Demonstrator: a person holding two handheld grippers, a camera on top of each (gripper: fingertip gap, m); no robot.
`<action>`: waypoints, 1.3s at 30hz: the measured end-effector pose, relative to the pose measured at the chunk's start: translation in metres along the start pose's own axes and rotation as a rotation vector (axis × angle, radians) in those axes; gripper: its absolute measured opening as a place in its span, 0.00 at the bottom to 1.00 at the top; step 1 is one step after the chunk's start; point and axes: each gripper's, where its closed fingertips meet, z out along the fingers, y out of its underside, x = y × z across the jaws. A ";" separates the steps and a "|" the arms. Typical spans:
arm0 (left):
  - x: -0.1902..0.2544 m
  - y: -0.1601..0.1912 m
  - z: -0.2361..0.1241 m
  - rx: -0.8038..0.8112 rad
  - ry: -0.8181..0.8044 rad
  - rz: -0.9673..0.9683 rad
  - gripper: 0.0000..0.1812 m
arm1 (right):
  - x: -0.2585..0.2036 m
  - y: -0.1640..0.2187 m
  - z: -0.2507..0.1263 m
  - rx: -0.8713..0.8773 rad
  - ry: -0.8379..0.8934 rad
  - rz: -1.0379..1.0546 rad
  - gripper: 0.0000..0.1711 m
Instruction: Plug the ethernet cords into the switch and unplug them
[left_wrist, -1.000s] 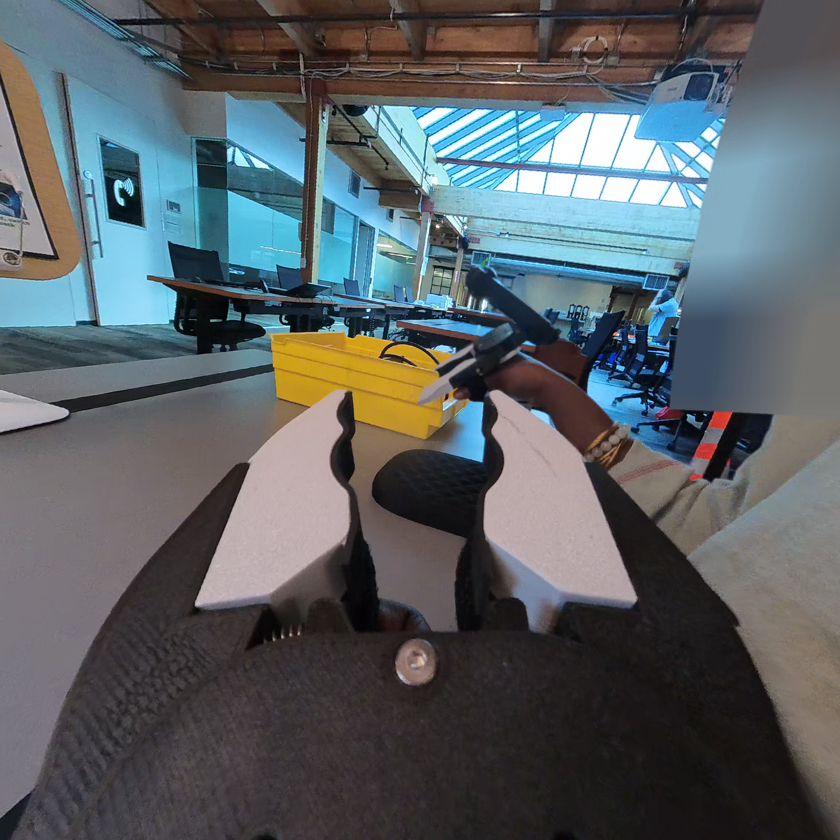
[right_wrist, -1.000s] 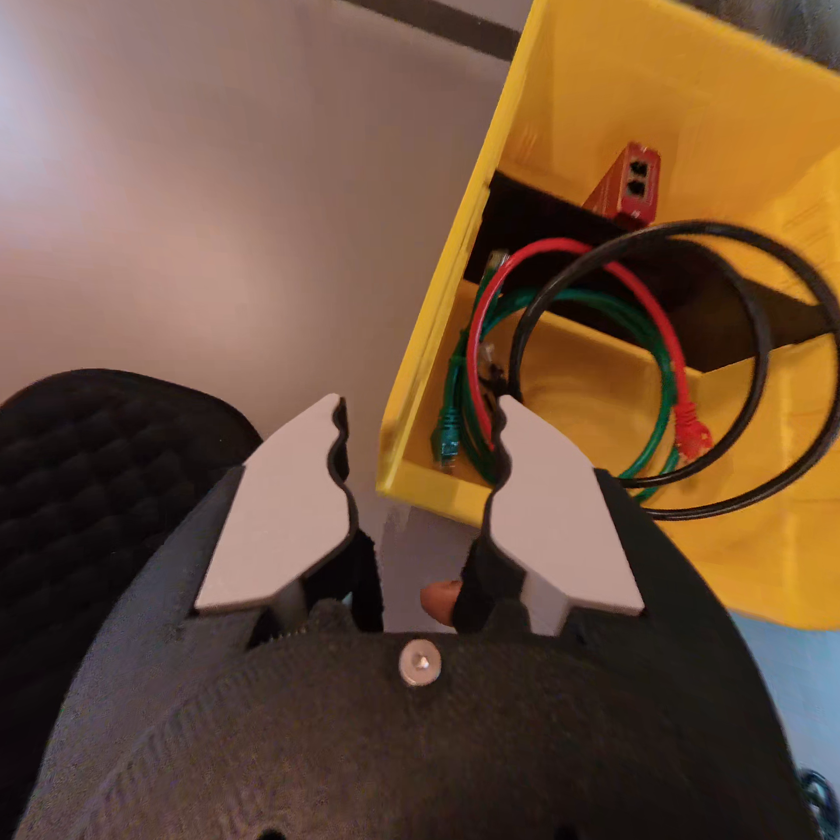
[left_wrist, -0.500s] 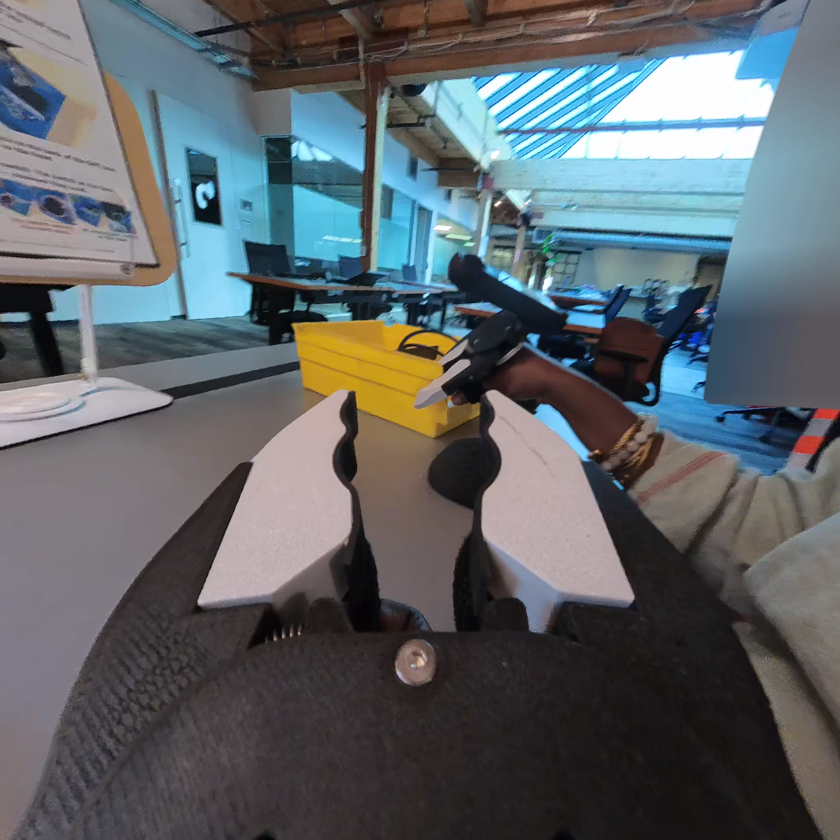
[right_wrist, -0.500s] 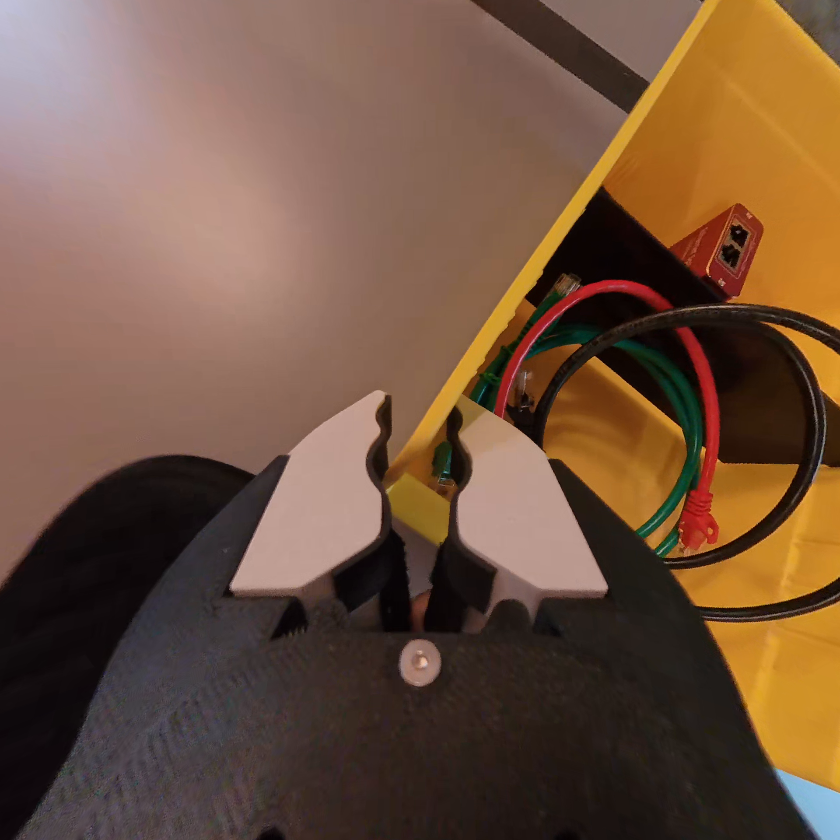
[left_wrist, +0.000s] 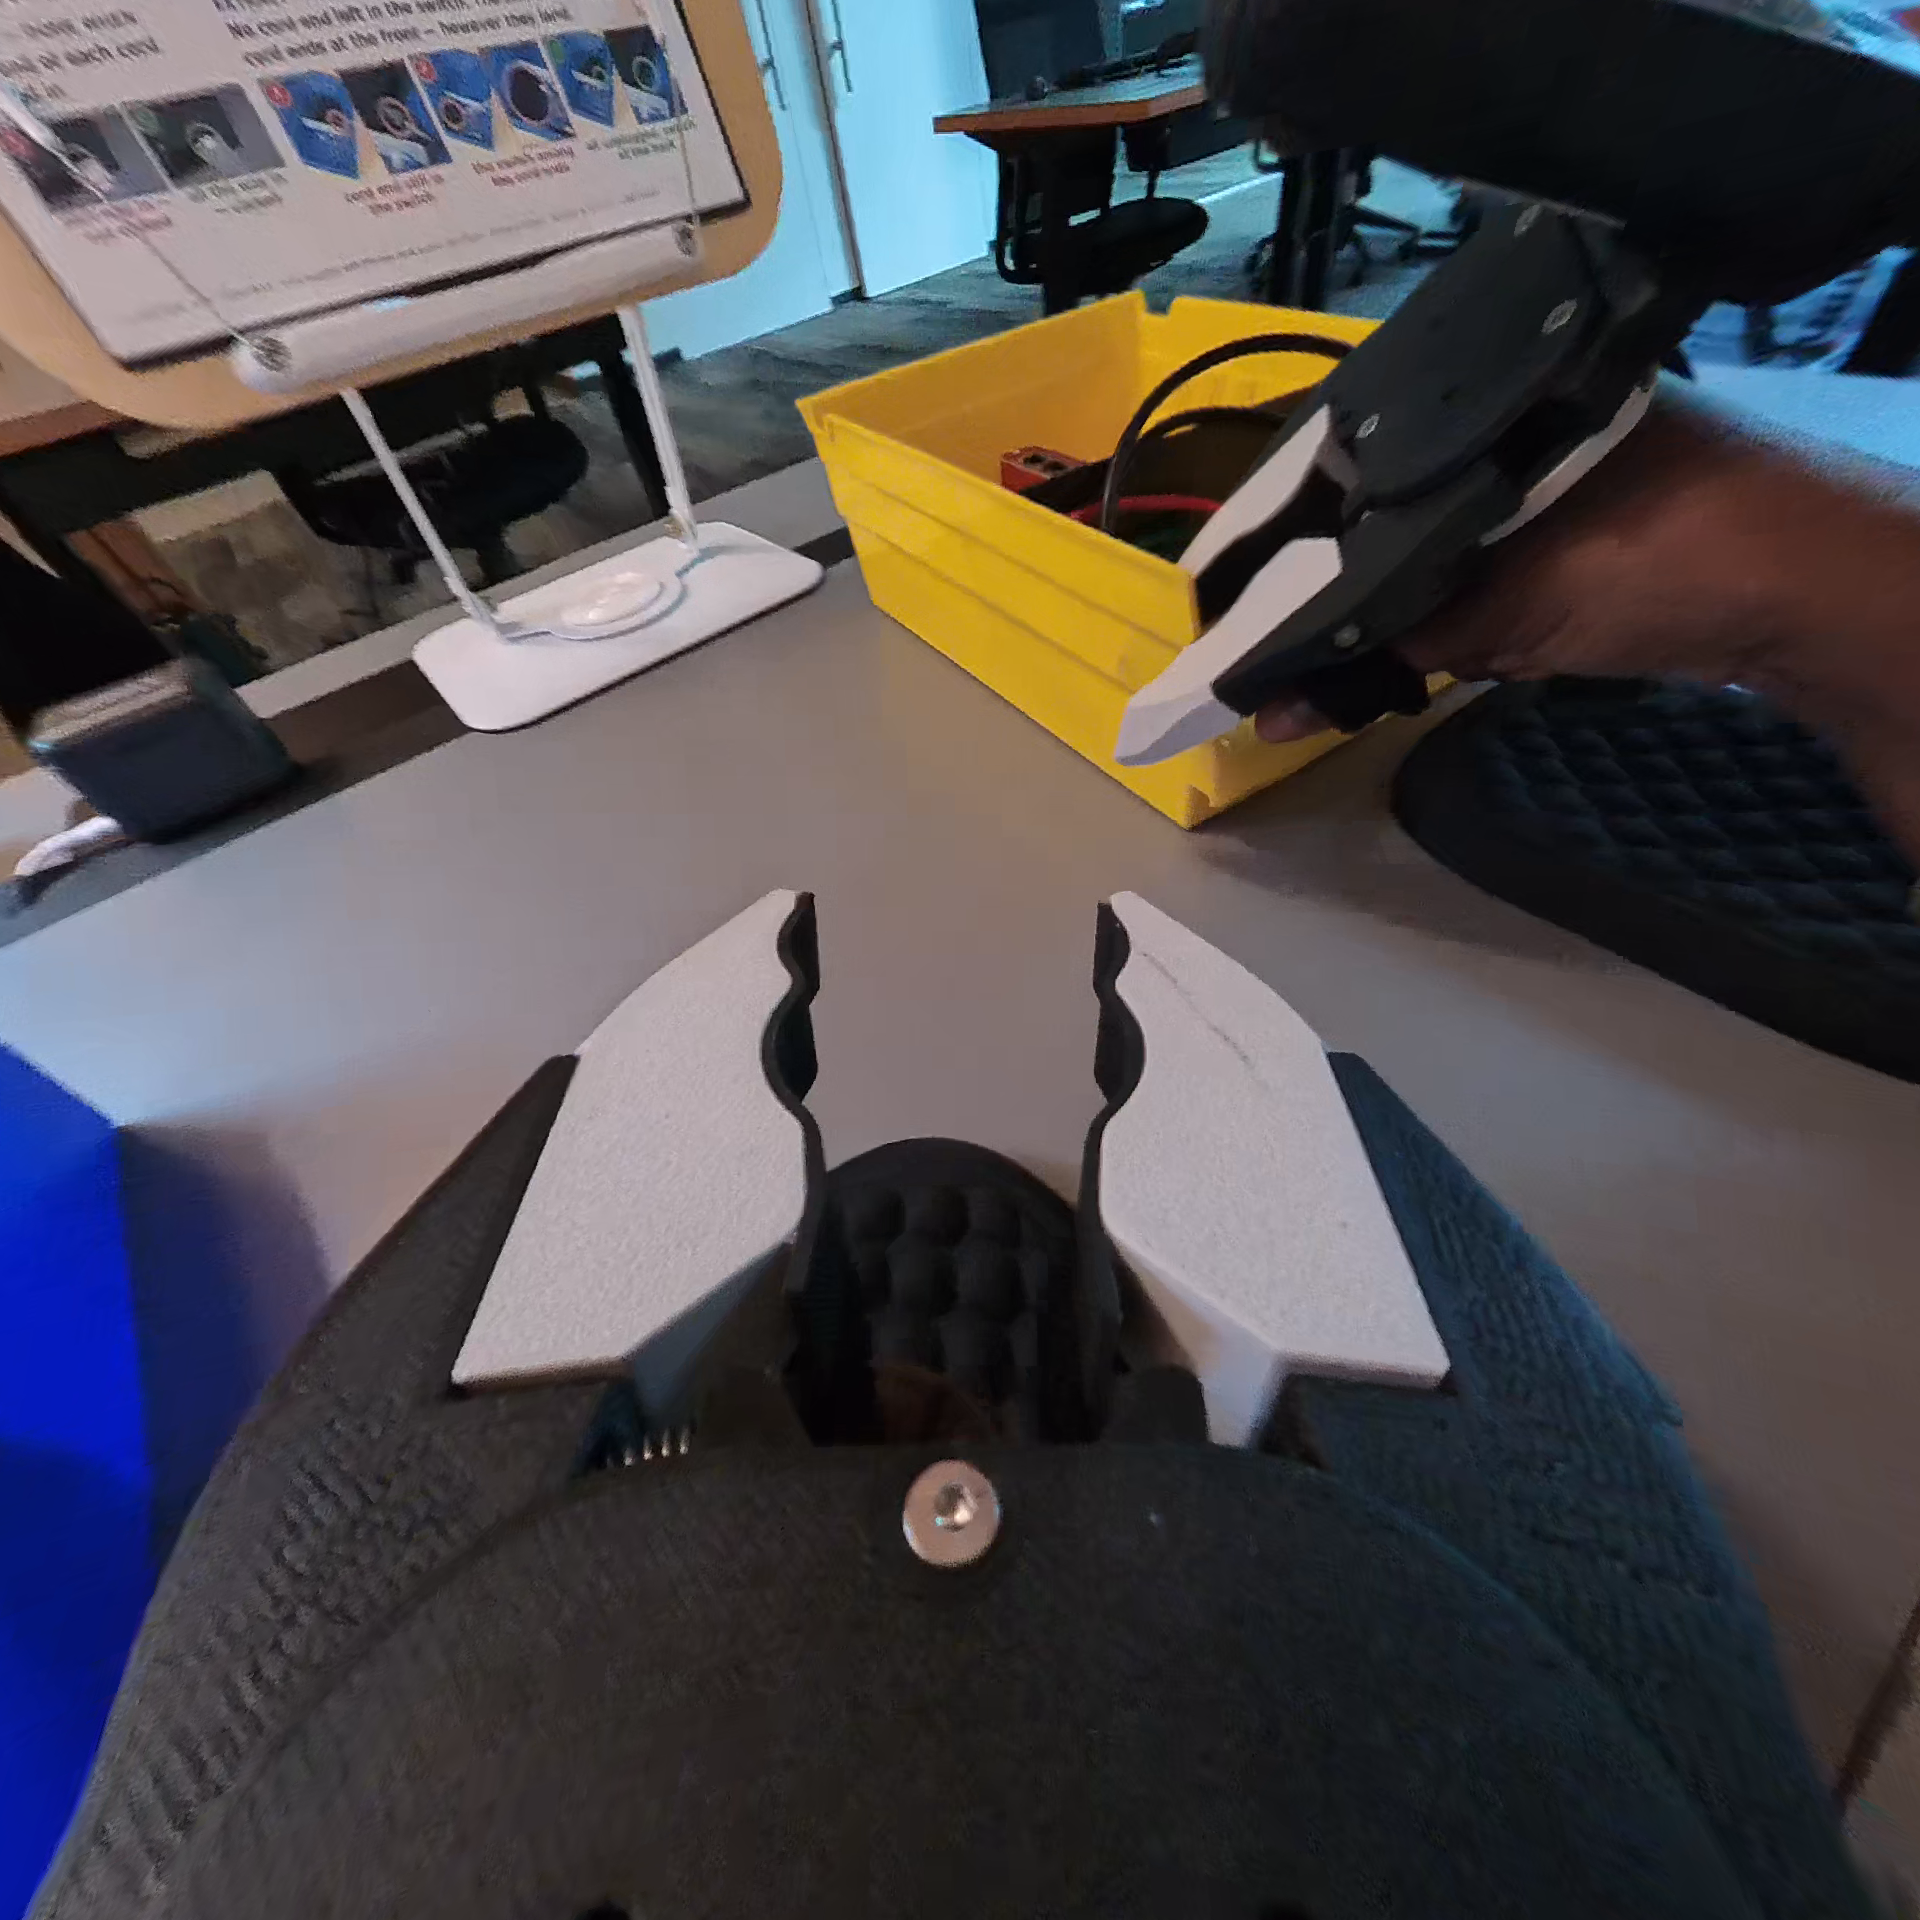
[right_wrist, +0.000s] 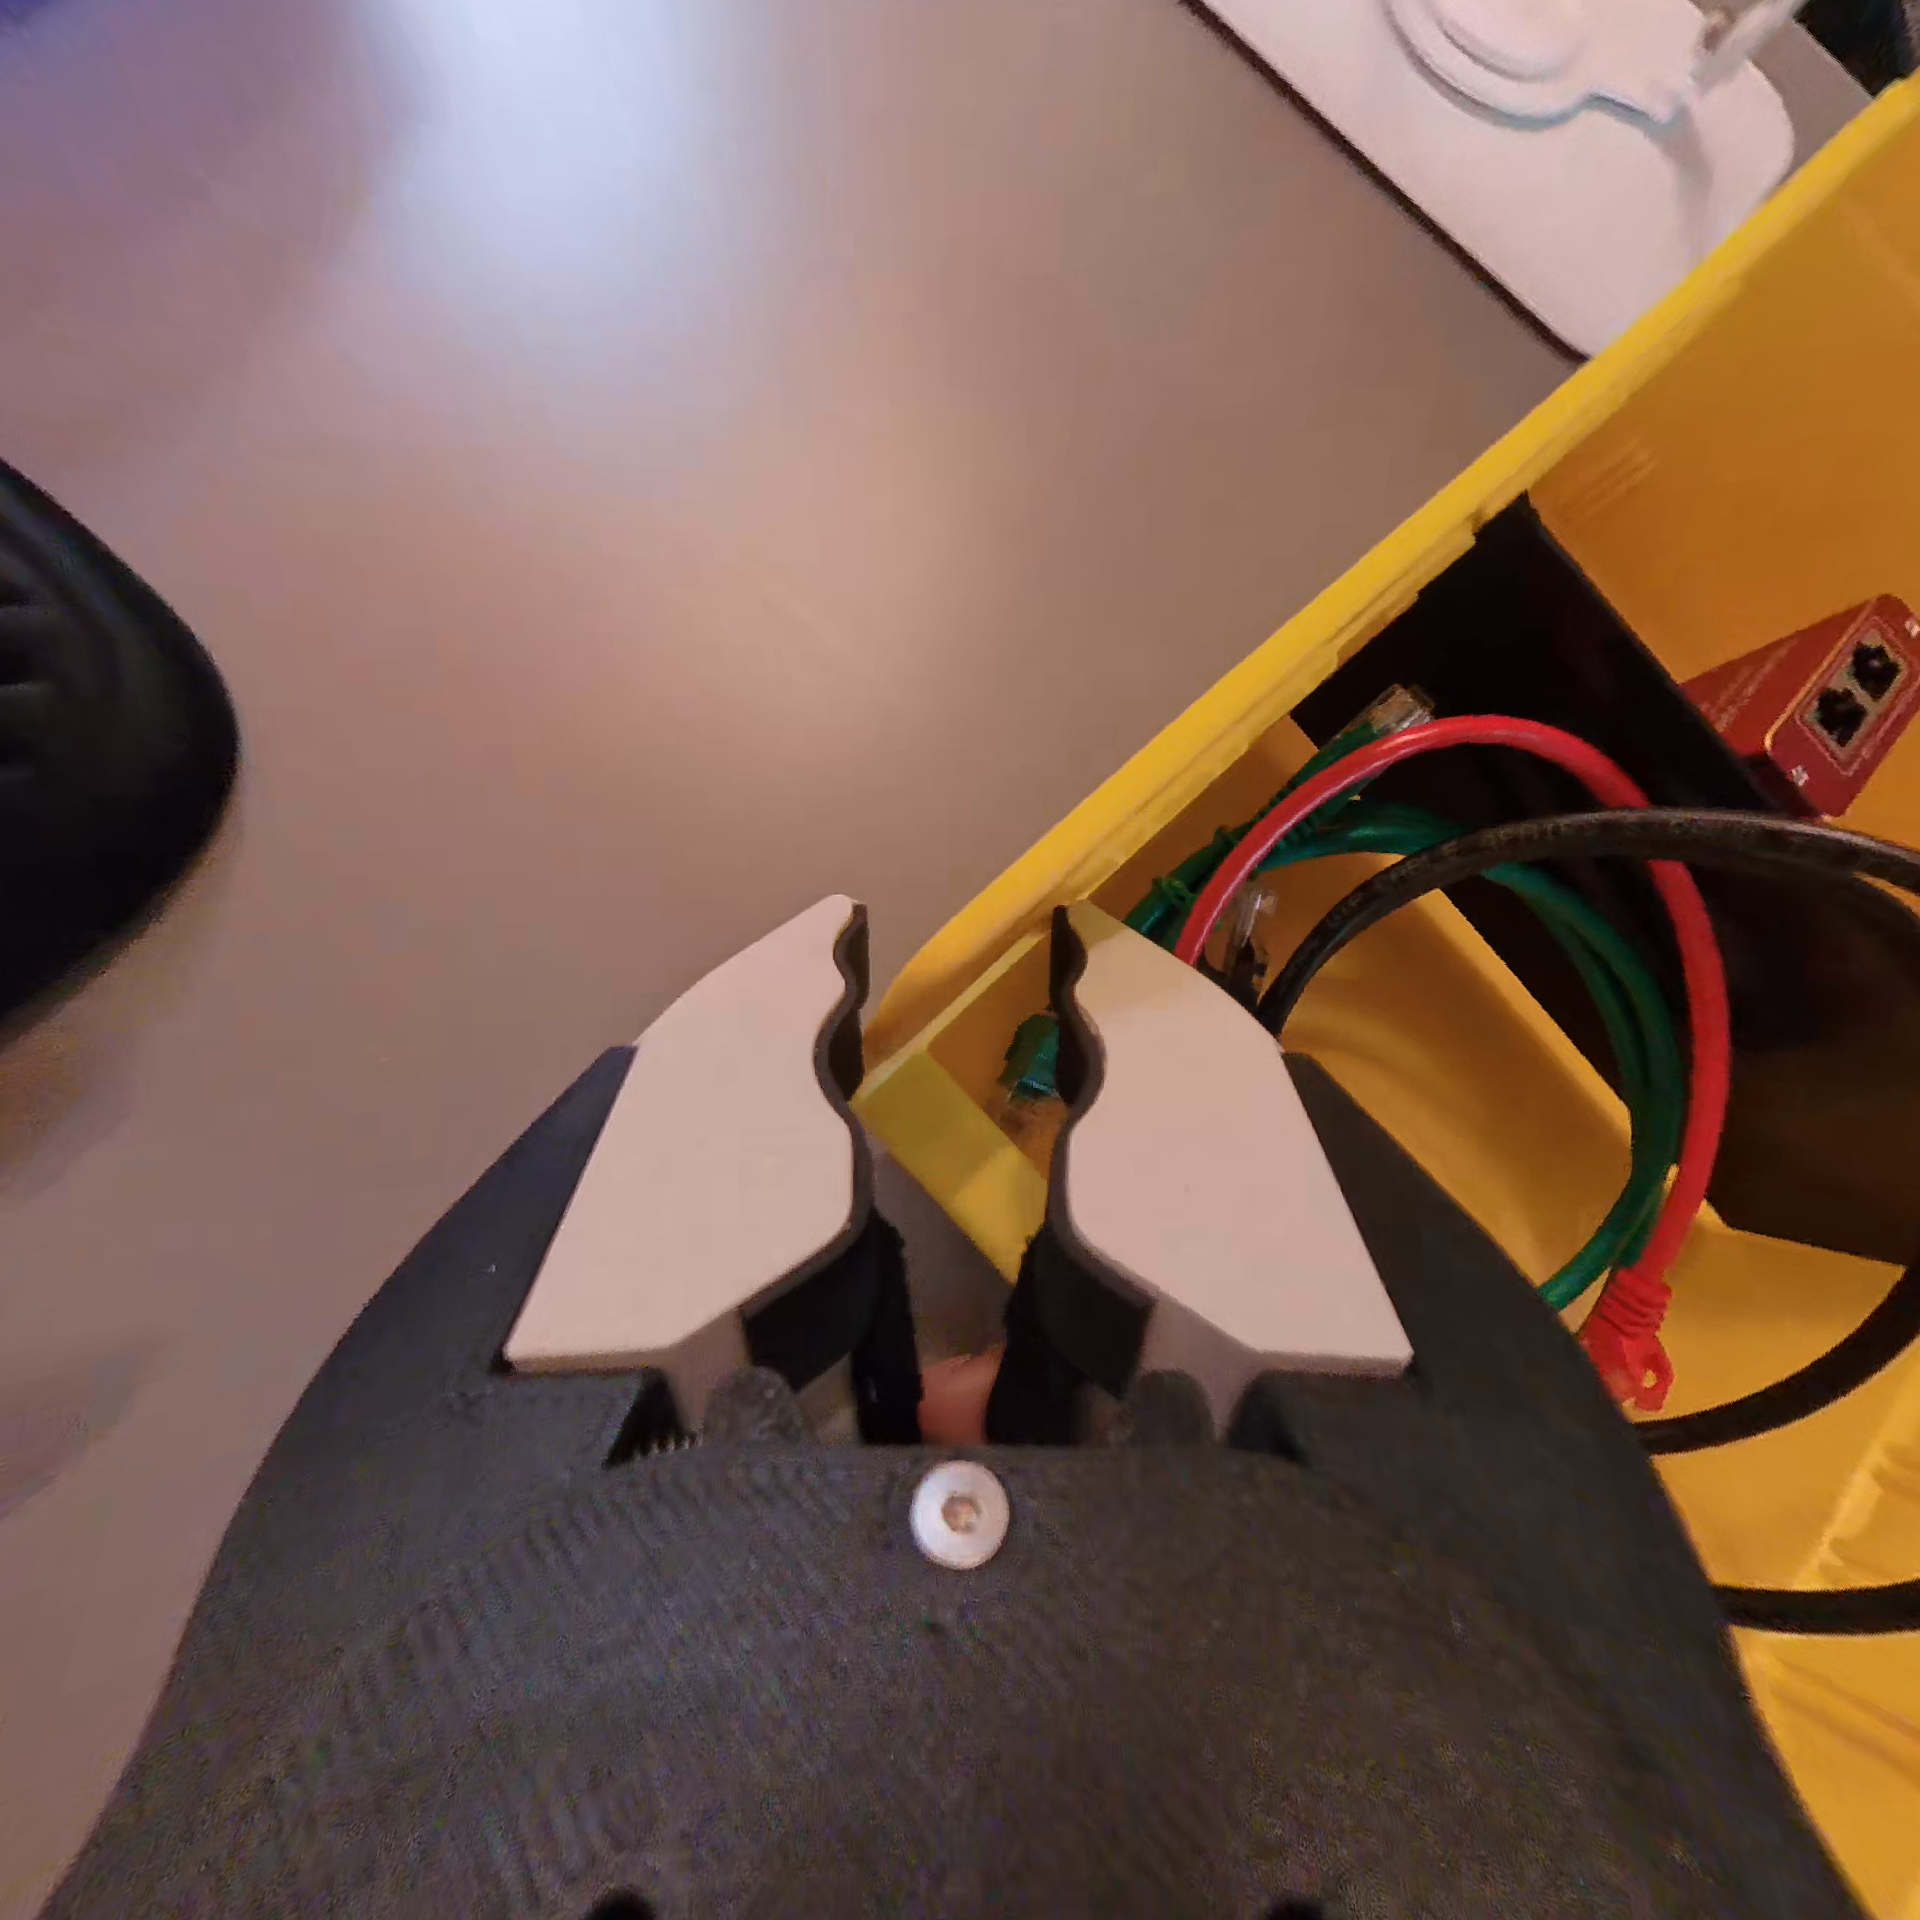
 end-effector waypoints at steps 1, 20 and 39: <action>-0.004 -0.002 -0.004 0.002 -0.023 0.016 0.28 | -0.007 -0.004 0.002 -0.007 -0.005 -0.024 0.20; -0.267 0.066 -0.237 0.047 -0.844 -0.261 0.28 | -0.161 -0.102 0.047 0.106 -0.211 -0.319 0.23; -0.258 0.139 -0.254 -0.202 -0.619 -0.413 0.17 | -0.261 -0.156 -0.016 0.744 -0.368 -0.292 0.40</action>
